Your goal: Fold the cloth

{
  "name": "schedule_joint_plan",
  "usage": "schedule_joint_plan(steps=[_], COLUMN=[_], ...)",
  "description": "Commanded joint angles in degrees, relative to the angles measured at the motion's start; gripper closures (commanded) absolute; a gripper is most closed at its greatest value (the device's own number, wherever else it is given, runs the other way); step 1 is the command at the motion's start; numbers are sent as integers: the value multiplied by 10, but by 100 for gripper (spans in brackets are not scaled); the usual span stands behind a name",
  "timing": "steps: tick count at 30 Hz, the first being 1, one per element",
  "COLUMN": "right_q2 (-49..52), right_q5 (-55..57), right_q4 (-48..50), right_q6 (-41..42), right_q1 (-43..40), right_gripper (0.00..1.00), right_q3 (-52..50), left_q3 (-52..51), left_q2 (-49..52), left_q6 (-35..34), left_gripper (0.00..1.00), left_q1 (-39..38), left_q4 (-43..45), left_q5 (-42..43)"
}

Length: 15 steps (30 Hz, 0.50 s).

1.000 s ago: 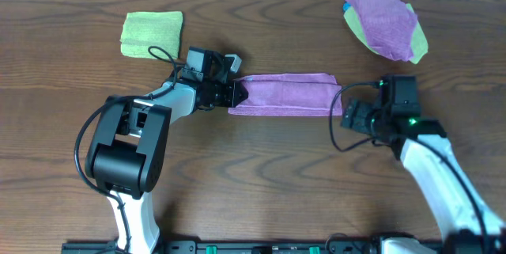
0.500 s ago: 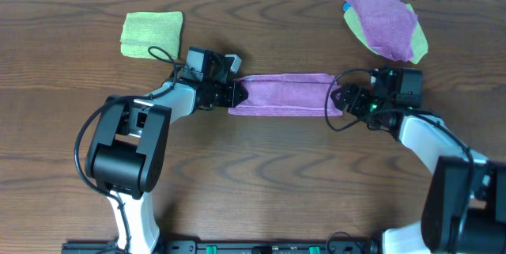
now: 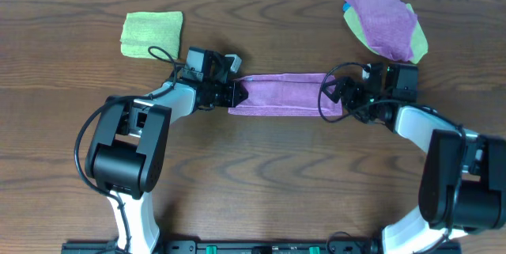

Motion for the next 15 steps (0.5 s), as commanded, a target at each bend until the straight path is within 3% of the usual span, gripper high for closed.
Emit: schedule_joint_plan(steps=[1, 6, 15], right_q2=[40, 40, 40], right_q5=[41, 109, 187], right_q4=[-64, -131, -135], right_q6=[23, 0, -10], right_q1=[0, 0, -5], right_gripper=[8, 9, 15], right_q3=[-29, -29, -28], left_q3=[8, 7, 8], left_q2=[9, 9, 9], left_q6=[10, 10, 10], left_gripper=[94, 94, 94], left_q1=[-1, -1, -1], left_q4=[-5, -5, -5], left_q5=[-4, -4, -4])
